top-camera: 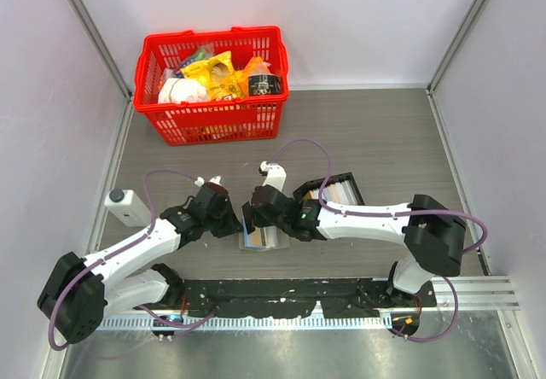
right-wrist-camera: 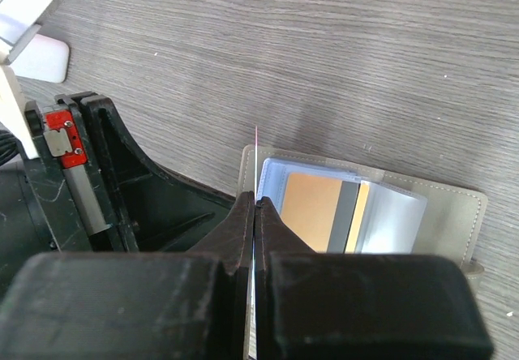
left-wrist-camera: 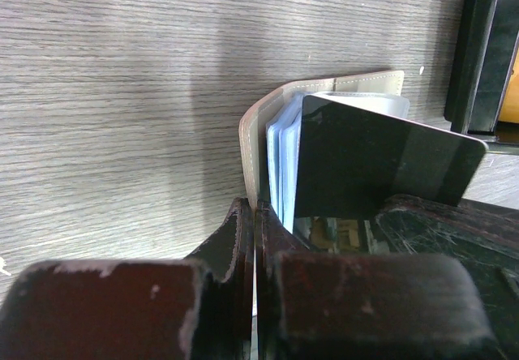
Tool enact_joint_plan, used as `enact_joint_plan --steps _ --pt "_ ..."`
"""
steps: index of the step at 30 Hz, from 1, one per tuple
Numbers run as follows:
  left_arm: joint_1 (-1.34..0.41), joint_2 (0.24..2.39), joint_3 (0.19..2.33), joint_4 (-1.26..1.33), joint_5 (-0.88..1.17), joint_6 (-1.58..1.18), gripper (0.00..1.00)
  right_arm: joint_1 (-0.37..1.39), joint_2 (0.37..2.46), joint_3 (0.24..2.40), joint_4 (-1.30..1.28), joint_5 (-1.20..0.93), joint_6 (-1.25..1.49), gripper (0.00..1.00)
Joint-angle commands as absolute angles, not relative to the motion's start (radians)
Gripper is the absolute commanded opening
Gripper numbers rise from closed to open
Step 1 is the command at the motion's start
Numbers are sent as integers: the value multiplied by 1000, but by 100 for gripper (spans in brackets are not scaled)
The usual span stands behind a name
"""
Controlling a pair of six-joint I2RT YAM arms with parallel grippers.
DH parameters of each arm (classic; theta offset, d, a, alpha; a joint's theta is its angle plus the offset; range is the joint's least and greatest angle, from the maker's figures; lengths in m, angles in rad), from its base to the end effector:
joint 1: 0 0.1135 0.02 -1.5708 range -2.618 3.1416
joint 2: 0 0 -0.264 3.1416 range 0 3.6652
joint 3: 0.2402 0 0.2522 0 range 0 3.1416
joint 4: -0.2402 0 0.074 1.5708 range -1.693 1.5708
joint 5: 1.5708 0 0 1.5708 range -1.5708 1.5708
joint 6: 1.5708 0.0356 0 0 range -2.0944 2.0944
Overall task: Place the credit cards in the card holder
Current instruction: Insert the credit card into the card holder.
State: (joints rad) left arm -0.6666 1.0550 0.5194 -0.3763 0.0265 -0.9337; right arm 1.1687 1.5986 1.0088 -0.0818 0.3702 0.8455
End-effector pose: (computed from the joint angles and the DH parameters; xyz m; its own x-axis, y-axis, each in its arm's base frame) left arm 0.1552 -0.1233 0.1831 -0.8768 -0.3326 -0.3474 -0.1242 0.8544 -0.5046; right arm 0.1481 0.3154 0.2243 -0.7206 0.0882 -0.6878 -0.3133 0.8434 0.4365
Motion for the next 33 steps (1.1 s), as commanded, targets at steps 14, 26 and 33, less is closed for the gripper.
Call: enact_joint_plan --steps 14,26,33 --pt "-669 1022 512 -374 11 -933 0 1209 1631 1063 -205 498 824 1" --pt "-669 1031 505 -370 9 -928 0 1235 1637 1134 -367 606 805 1" --pt "-670 1063 468 -347 -31 -927 0 1200 1600 1017 -293 489 850 1"
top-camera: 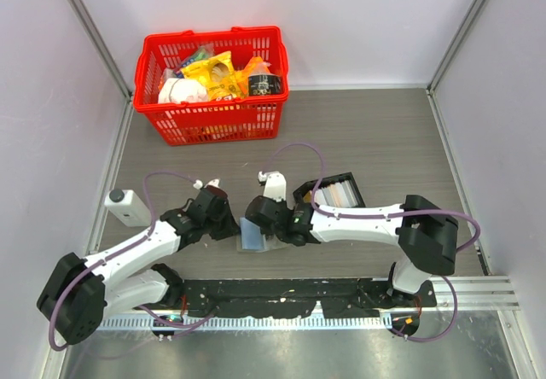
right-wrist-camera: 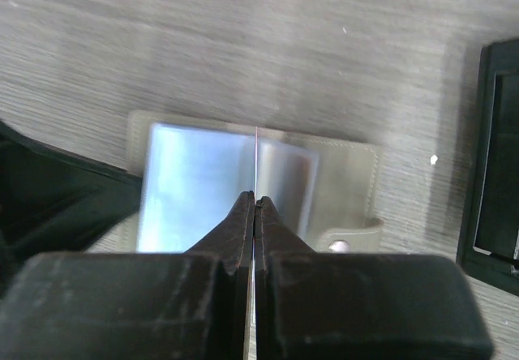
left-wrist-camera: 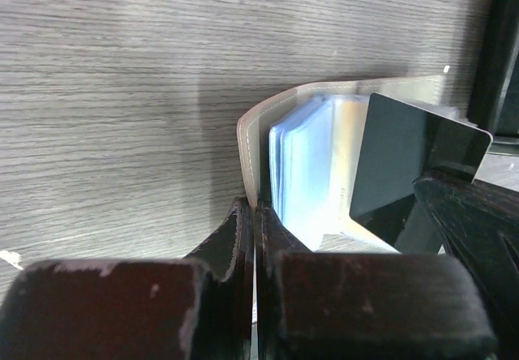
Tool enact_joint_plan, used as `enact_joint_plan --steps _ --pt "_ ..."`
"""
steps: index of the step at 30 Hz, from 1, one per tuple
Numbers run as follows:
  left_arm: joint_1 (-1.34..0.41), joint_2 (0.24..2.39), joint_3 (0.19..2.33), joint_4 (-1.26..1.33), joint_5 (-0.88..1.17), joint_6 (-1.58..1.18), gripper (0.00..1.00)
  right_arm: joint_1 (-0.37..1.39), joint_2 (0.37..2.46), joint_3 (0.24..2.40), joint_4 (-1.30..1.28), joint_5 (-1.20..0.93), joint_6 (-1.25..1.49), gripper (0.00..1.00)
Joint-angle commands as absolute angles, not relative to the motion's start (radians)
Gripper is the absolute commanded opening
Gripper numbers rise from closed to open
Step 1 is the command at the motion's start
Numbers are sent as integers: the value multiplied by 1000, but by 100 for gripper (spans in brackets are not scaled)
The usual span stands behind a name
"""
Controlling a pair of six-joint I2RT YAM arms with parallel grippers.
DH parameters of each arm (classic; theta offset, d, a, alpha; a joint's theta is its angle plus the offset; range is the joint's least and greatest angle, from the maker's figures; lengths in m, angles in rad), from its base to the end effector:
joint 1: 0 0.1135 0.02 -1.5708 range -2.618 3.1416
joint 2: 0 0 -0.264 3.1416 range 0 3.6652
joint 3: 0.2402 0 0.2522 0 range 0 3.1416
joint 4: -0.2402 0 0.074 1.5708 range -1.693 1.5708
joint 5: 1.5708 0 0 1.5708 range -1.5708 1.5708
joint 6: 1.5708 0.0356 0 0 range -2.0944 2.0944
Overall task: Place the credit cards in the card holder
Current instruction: Insert the credit card into the card holder.
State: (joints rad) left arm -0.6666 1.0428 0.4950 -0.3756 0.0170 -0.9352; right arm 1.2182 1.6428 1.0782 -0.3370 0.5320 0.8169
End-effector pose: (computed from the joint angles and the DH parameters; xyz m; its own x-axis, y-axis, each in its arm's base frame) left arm 0.1517 -0.1201 0.1778 -0.8762 -0.3345 -0.3471 -0.1327 0.8596 -0.4934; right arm 0.1354 0.3156 0.2143 -0.6958 -0.0716 -0.7147 -0.2817 0.9425 0.1799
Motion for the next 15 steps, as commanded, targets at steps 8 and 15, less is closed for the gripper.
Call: enact_joint_plan --steps 8,15 --pt "-669 1138 437 -299 -43 -920 0 1086 1508 830 -57 253 894 1" --pt "-670 1155 436 -299 -61 -920 0 1002 1440 713 150 112 939 1"
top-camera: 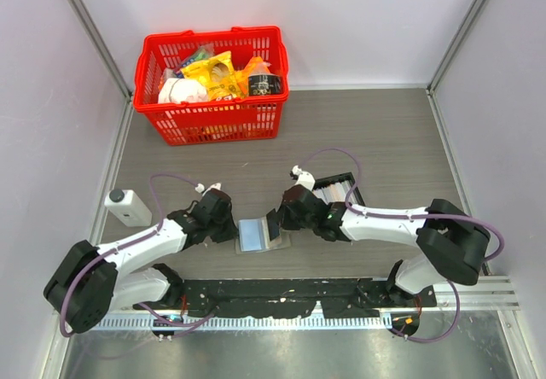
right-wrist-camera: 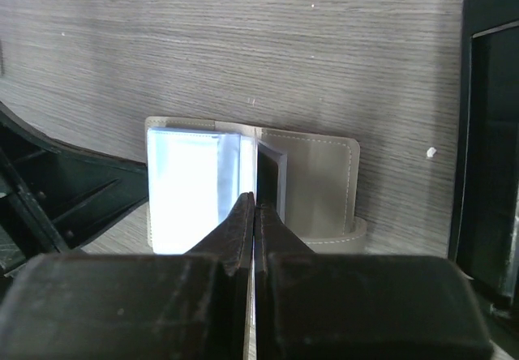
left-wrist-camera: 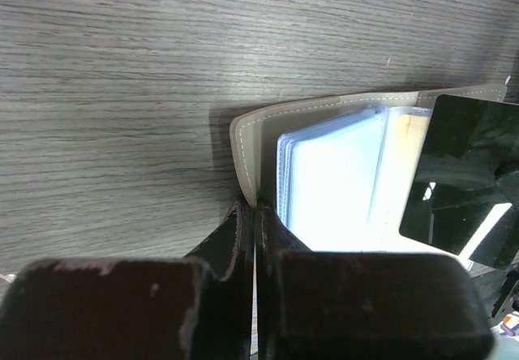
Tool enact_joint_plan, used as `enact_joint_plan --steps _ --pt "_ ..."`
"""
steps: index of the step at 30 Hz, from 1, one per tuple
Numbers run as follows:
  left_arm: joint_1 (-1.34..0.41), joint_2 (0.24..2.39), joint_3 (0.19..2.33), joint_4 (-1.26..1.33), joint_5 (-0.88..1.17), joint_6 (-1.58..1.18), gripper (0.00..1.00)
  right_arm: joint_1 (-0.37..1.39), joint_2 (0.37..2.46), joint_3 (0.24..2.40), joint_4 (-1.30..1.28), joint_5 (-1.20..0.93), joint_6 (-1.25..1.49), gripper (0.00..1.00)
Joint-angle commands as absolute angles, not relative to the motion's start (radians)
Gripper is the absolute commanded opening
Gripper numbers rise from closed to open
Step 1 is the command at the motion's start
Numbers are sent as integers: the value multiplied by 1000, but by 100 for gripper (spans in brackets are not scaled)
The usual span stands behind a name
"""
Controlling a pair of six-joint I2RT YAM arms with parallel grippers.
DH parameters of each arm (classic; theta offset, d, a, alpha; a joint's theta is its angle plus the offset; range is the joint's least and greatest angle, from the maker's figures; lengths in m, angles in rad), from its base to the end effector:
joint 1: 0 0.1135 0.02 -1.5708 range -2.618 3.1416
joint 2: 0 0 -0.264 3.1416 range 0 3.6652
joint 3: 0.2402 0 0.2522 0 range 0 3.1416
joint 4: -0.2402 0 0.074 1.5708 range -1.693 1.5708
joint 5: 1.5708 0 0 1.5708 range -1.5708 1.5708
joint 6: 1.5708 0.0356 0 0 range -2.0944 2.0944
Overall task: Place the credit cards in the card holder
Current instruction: Insert the credit card into the card holder.
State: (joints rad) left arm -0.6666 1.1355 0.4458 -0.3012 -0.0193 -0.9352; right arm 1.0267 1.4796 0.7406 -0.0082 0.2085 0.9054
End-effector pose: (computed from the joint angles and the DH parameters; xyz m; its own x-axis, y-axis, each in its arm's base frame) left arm 0.1544 -0.1206 0.1516 -0.8811 -0.3305 -0.3383 -0.1670 0.8866 -0.4314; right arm 0.1602 0.2505 0.1818 -0.8138 0.1416 -0.5636 -0.1915 0.8503 0.4903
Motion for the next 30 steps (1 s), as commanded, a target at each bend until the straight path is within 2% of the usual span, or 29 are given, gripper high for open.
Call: enact_joint_plan --steps 1,6,20,30 --pt "-670 1158 436 -298 -63 -920 0 996 1450 710 156 88 940 1" --pt "-669 1177 445 -295 -66 -919 0 994 1493 687 267 25 969 1" --pt "-669 1180 448 -299 -69 -920 0 993 1496 657 219 113 974 1" --pt "-669 1183 443 -284 -54 -922 0 991 1548 652 261 86 989 1"
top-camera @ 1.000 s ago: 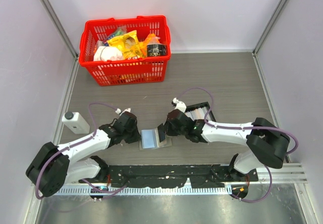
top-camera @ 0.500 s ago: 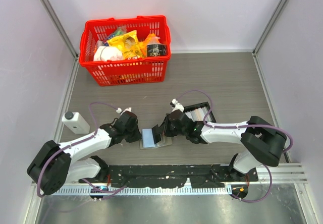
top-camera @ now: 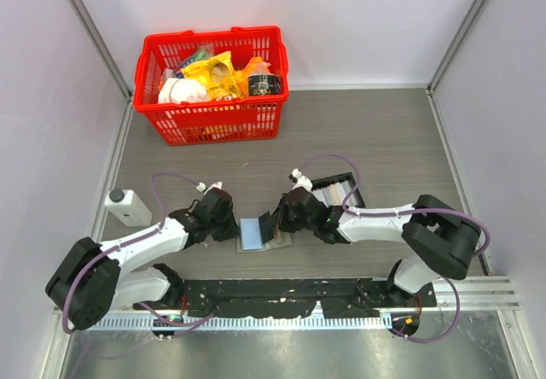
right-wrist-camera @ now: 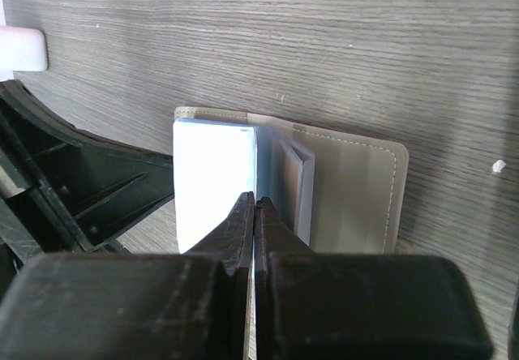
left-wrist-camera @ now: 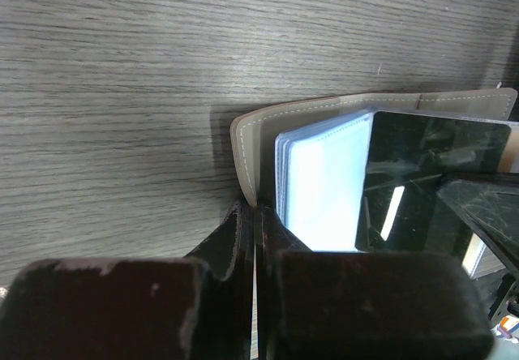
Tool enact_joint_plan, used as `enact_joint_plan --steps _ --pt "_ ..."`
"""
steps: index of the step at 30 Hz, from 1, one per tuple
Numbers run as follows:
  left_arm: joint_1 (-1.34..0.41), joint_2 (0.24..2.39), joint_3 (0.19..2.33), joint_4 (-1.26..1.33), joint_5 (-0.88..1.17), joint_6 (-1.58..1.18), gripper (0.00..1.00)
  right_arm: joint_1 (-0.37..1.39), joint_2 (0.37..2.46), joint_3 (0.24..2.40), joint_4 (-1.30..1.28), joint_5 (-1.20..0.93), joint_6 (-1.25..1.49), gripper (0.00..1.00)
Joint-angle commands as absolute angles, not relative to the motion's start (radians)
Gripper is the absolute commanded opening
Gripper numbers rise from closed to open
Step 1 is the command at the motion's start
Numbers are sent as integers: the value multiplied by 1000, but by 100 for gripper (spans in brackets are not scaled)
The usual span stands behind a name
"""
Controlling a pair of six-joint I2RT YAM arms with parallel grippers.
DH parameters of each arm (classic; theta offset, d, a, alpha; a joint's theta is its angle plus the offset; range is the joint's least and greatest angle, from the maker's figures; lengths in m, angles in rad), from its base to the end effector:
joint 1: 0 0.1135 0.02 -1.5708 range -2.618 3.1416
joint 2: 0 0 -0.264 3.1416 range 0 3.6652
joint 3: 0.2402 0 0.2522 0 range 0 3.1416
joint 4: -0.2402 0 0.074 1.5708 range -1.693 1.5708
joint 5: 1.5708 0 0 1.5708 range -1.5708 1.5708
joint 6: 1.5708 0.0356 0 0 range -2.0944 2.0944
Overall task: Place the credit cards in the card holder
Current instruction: Insert the credit card into the card holder.
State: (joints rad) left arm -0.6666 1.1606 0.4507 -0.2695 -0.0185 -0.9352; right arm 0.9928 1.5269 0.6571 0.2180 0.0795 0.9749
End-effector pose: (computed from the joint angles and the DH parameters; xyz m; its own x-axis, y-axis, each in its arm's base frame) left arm 0.1581 -0.1236 0.1505 -0.8783 -0.3327 -0.3433 -0.1628 0.8833 -0.4395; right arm 0.1659 0.2491 0.1623 -0.8485 0.2094 -0.4861 -0.1749 0.7559 0.6309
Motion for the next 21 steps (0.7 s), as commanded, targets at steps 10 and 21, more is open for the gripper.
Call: enact_joint_plan --steps 10,21 --pt "-670 1180 434 -268 -44 -928 0 991 1565 621 310 86 1028 1" --pt "-670 1187 428 -261 -44 -934 0 992 1578 572 426 28 1100 1"
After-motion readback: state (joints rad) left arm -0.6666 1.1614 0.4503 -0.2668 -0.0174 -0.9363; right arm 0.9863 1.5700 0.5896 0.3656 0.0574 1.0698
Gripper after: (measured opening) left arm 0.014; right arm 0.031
